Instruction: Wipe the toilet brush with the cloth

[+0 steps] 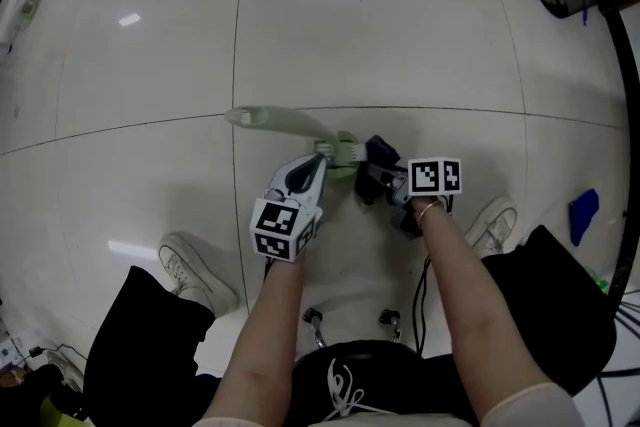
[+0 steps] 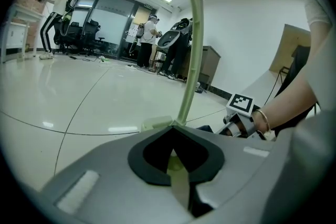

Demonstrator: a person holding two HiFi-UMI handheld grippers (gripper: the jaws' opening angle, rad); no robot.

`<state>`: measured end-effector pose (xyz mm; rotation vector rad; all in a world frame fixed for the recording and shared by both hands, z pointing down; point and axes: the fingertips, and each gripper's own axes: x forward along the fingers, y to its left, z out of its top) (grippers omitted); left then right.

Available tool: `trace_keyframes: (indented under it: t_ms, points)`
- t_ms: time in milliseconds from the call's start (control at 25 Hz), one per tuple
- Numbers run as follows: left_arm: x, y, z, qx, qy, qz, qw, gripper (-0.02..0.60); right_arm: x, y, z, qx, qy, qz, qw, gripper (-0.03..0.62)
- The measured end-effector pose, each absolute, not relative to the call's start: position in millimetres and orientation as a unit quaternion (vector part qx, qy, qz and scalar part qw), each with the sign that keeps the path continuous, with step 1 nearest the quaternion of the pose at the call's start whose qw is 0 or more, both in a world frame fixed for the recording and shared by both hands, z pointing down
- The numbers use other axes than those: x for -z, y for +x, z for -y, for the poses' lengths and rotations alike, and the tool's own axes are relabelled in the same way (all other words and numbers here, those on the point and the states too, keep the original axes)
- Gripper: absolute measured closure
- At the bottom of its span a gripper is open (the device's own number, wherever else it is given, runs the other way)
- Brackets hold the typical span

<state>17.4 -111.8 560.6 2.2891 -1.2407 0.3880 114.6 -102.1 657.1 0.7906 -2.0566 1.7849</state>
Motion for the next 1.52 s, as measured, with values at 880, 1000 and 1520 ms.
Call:
trace_keyframes:
  t_ms: [880,1000,1520]
  points:
    - [-559,23,116,-0.135,0.84,0.467,0.242,0.575,-502,31,212,-0.341,0.215,0.908,0.118,0.528]
    - [-559,21,117,-0.13,0.836,0.473,0.246,0.575,-500,0,215,-0.367,0.164,0.909,0.105,0.528]
    - [-558,17,117,-0.114,0.829,0.494,0.235,0.575,-598,-11,199,-0.437,0.056,0.87,0.22,0.53]
